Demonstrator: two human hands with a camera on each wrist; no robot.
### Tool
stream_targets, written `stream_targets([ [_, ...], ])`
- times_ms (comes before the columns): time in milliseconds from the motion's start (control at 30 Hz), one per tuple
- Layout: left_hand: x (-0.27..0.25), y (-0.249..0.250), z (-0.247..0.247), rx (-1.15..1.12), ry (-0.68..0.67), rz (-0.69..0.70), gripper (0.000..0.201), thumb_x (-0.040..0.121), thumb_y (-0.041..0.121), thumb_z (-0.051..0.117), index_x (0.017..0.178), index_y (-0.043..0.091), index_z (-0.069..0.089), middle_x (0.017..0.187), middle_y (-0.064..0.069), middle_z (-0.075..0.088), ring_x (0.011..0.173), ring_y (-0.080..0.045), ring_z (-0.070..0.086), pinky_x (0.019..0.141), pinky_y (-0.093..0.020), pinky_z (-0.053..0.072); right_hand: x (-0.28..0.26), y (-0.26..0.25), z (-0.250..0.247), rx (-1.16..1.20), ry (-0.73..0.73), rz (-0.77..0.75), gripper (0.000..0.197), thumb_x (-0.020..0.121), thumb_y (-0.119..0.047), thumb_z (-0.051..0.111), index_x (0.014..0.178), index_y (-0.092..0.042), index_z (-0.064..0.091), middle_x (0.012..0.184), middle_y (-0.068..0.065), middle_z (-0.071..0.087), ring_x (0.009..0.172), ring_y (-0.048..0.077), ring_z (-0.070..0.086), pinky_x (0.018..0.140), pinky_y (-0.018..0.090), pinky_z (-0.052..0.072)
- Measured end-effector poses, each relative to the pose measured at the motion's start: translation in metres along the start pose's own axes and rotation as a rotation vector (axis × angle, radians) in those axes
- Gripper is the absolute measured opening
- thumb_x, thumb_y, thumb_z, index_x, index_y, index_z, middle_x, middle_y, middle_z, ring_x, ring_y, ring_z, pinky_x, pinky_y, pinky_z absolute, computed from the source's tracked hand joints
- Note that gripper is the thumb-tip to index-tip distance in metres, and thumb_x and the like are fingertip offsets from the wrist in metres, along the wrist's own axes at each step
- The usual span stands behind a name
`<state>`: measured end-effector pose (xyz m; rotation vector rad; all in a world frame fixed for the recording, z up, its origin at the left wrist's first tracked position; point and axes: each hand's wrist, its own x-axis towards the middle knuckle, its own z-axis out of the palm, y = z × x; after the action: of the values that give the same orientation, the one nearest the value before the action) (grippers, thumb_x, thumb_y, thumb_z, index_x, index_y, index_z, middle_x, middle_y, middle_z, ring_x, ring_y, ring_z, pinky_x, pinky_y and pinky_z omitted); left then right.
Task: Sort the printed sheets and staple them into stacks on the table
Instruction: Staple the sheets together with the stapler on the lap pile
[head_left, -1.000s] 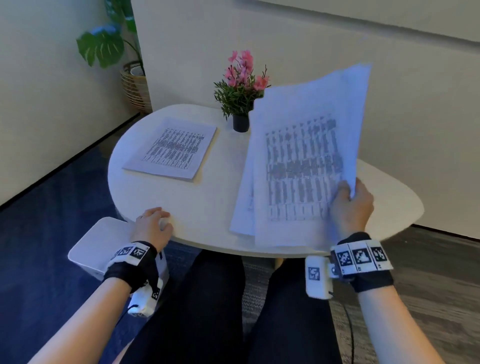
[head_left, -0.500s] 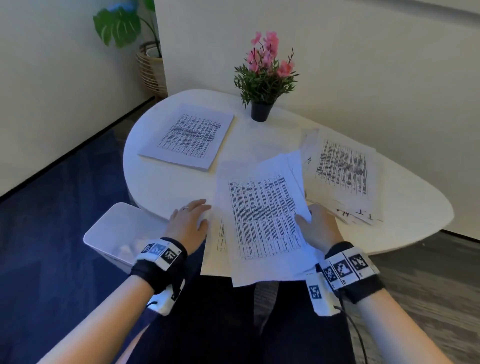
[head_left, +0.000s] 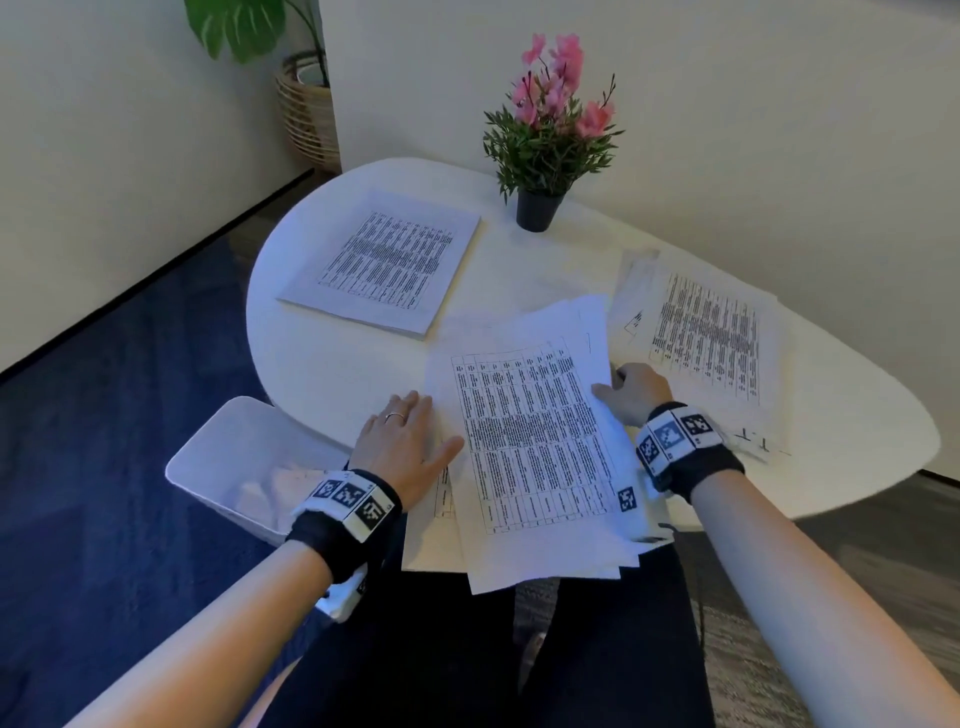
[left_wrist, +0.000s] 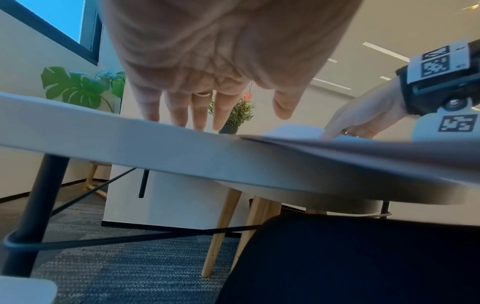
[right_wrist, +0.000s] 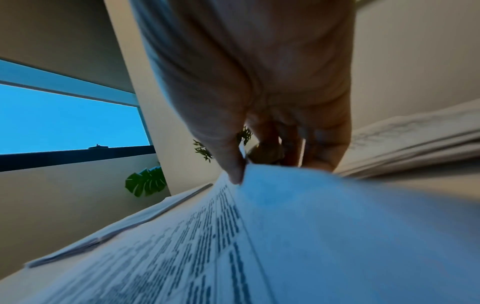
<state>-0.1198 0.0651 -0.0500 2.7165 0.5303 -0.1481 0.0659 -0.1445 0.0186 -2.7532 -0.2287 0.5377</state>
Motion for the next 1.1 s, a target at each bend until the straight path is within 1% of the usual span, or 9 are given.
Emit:
stream_targets([
  [133,0.011,0.006,-0.012,0.128,0.038,-0.056,0.085,0.084,0.074,0.032,0.149,0.021,0.019,0.152,-0.002,0.027,0.136,-0.025,0.029,0.108,-0.042,0.027,0.008,-0.008,0.003,0.013,-0.025,0.072,0.034,0.096,-0.014,0.047,0.065,-0.013,0.035,0.06,0.004,0.036,0.05,0.017,0.036,0.045,0.024,0.026],
  [367,0.025,0.015,-0.022,0.081,-0.021,-0.133,0.107,0.073,0.08,0.046,0.15,0.015,0.011,0.153,-0.007,0.025,0.138,-0.028,0.026,0.108,-0.044,0.028,0.005,-0.002,-0.003,0.396,-0.078,-0.019,0.04,0.095,-0.012,0.05,0.063,-0.016,0.026,0.058,0.004,0.025,0.049,0.017,0.026,0.054,0.028,0.025],
  [433,0.029,0.017,-0.023,-0.008,0.0,-0.183,0.106,0.075,0.078,0.046,0.149,0.011,0.01,0.152,-0.01,0.027,0.138,-0.029,0.027,0.107,-0.045,0.03,-0.004,0.001,-0.005,0.46,-0.101,-0.111,0.024,0.096,-0.021,0.052,0.079,-0.007,0.043,0.076,0.012,0.043,0.066,0.024,0.045,0.064,0.039,0.04],
  [500,0.034,0.017,-0.026,-0.118,0.007,-0.236,0.11,0.075,0.076,0.049,0.149,0.007,0.008,0.153,-0.013,0.025,0.139,-0.03,0.025,0.108,-0.046,0.029,-0.014,0.005,-0.009,0.499,-0.107,-0.198,0.025,0.097,-0.026,0.052,0.109,-0.005,0.049,0.104,0.013,0.053,0.091,0.031,0.055,0.082,0.048,0.048],
  [667,0.05,0.019,-0.032,-0.594,0.032,-0.316,0.127,0.057,0.077,0.066,0.146,0.005,0.012,0.145,-0.016,0.038,0.129,-0.034,0.041,0.103,-0.045,0.039,-0.047,0.018,-0.024,0.687,-0.162,-0.352,0.03,0.096,-0.019,0.053,0.124,-0.01,0.048,0.115,0.003,0.059,0.101,0.023,0.061,0.083,0.035,0.054],
  [800,0.048,0.02,-0.042,-0.934,0.3,-0.316,0.093,0.061,0.045,0.085,0.133,0.009,0.039,0.127,-0.009,0.058,0.116,-0.027,0.056,0.096,-0.04,0.047,-0.051,0.022,-0.031,0.751,-0.109,-0.348,0.031,0.094,-0.016,0.056,0.122,-0.006,0.047,0.115,0.009,0.06,0.098,0.022,0.063,0.085,0.036,0.056],
  [933,0.029,0.004,-0.051,-1.029,0.491,-0.274,0.054,0.075,0.03,0.078,0.117,0.007,0.052,0.113,-0.005,0.063,0.1,-0.022,0.061,0.084,-0.036,0.051,-0.04,0.02,-0.027,0.718,0.036,-0.245,0.044,0.085,-0.036,0.066,0.112,-0.005,0.049,0.099,0.008,0.061,0.083,0.019,0.063,0.073,0.036,0.056],
  [1000,0.02,-0.011,-0.048,-0.985,0.493,-0.321,0.051,0.081,0.028,0.073,0.121,0.007,0.049,0.115,-0.006,0.061,0.102,-0.023,0.059,0.087,-0.038,0.05,-0.035,0.019,-0.023,0.693,0.12,-0.191,0.046,0.086,-0.045,0.062,0.109,-0.007,0.05,0.094,0.01,0.061,0.075,0.019,0.06,0.067,0.035,0.053],
  [1100,0.013,-0.03,-0.03,-0.879,0.347,-0.424,0.047,0.085,0.02,0.068,0.125,0.009,0.045,0.12,-0.012,0.06,0.109,-0.031,0.058,0.094,-0.047,0.048,-0.029,0.015,-0.016,0.576,0.261,-0.213,0.033,0.092,-0.039,0.056,0.106,-0.01,0.048,0.091,0.005,0.059,0.077,0.022,0.059,0.064,0.032,0.048],
])
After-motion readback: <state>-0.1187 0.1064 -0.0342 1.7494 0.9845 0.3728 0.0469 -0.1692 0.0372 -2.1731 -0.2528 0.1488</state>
